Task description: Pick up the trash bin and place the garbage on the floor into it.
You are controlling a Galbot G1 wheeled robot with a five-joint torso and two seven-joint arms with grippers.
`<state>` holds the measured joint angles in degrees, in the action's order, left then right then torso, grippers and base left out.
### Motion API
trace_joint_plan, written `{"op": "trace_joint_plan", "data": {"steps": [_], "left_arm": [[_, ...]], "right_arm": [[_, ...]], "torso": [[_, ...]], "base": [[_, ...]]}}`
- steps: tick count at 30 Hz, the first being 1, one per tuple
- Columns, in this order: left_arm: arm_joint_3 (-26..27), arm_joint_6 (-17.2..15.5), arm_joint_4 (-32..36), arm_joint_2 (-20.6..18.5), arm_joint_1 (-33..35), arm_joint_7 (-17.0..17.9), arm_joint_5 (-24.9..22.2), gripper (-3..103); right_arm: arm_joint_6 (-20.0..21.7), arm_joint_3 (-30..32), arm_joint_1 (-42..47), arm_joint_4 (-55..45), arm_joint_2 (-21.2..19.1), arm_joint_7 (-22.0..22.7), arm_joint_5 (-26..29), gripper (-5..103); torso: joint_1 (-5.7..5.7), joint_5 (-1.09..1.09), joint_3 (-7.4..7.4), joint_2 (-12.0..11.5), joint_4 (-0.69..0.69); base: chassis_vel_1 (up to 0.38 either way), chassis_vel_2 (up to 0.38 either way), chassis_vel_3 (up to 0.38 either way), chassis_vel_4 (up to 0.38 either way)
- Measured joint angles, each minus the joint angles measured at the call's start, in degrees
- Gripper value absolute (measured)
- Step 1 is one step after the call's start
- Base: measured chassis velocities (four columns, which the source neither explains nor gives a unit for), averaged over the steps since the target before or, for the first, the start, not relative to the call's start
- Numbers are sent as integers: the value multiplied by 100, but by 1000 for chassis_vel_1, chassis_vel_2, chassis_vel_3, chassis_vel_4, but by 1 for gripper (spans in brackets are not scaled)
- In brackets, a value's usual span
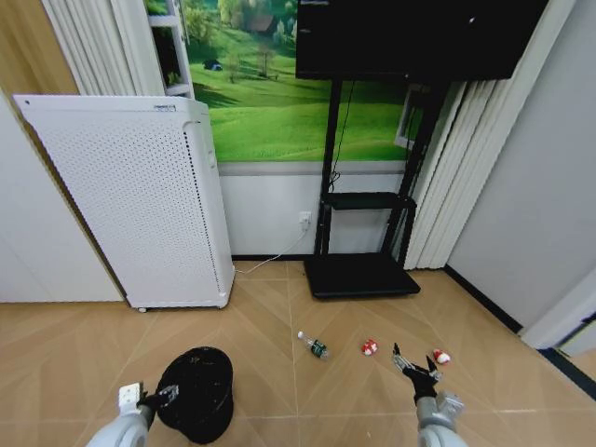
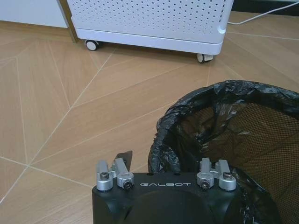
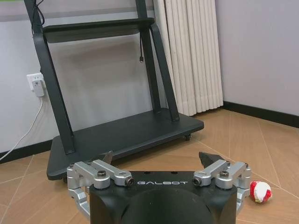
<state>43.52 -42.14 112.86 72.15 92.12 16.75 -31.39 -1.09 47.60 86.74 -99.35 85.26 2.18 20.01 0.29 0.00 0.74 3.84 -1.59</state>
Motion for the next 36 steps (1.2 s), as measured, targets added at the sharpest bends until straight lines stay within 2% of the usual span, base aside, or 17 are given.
{"op": "trace_joint_plan", "data": {"steps": [1,3,7,9,11,13,14,15,19,21,22,24,25,28,29,32,36], "left_arm": [[0,0,0,0,0,0,0,70],[-7,0,-21,24,-10,-94,58,59],[-10,0,-31,35,-14,-145,102,48],[-10,0,-32,24,-16,-202,147,32],[-9,0,-33,11,-23,-215,159,26],[-9,1,-39,-1,-35,-226,165,26],[-8,1,-50,-10,-55,-281,166,16],[-9,32,-73,-19,-76,-356,170,11],[-13,223,-149,-40,-144,-684,281,8],[-68,531,-301,-48,-296,-1228,489,8],[-68,531,-301,-48,-296,-1228,489,8],[-154,932,-494,-55,-495,-1652,659,7],[-154,932,-494,-55,-495,-1652,659,7],[-288,2127,-919,-114,-819,-2461,1006,7],[-288,2127,-919,-114,-819,-2461,1006,7],[-452,2868,-1272,-245,-1241,-3271,1065,7],[-652,3139,-1567,-314,-1871,-3550,1017,7]], "right_arm": [[0,0,0,0,0,0,0,100],[8,-13,-14,9,15,2,-40,100],[11,-26,-36,29,32,3,-103,100],[-15,-26,-78,115,33,3,-206,100],[-21,-26,-93,146,23,3,-216,100],[-23,-26,-110,168,15,3,-216,100],[-25,-26,-128,188,9,3,-216,100],[-27,-27,-143,204,6,3,-216,100],[-35,-40,-154,236,8,5,-217,100],[-55,-68,-151,276,30,6,-254,100],[-55,-68,-151,276,30,6,-254,100],[-93,-96,-134,313,68,7,-320,100],[-93,-96,-134,313,68,7,-320,100],[-109,-127,-101,326,110,7,-402,100],[-109,-127,-101,326,110,7,-402,100],[-107,-144,-92,315,127,6,-441,100],[-49,-203,-151,304,107,5,-498,100]], "torso": [[0,0,0,0,0],[0,0,0,0,0],[0,0,1,1,0],[0,0,1,1,0],[0,0,1,2,0],[0,0,1,2,0],[0,0,1,2,0],[0,0,1,2,-1],[0,2,1,3,-1],[0,-2,2,3,1],[0,-2,2,3,1],[0,-1,3,3,-1],[0,-1,3,3,-1],[1,-2,3,3,-2],[1,-2,3,3,-2],[1,-1,3,3,1],[2,-1,3,2,-3]], "base": [[0,0,0,0],[0,0,0,0],[0,0,0,0],[0,0,0,0],[0,0,0,0],[0,0,0,0],[0,0,0,0],[0,0,0,0],[0,0,0,0],[0,0,0,0],[0,0,0,0],[0,0,0,0],[0,0,0,0],[0,0,0,0],[0,0,0,0],[0,0,0,0],[0,0,0,0]]}}
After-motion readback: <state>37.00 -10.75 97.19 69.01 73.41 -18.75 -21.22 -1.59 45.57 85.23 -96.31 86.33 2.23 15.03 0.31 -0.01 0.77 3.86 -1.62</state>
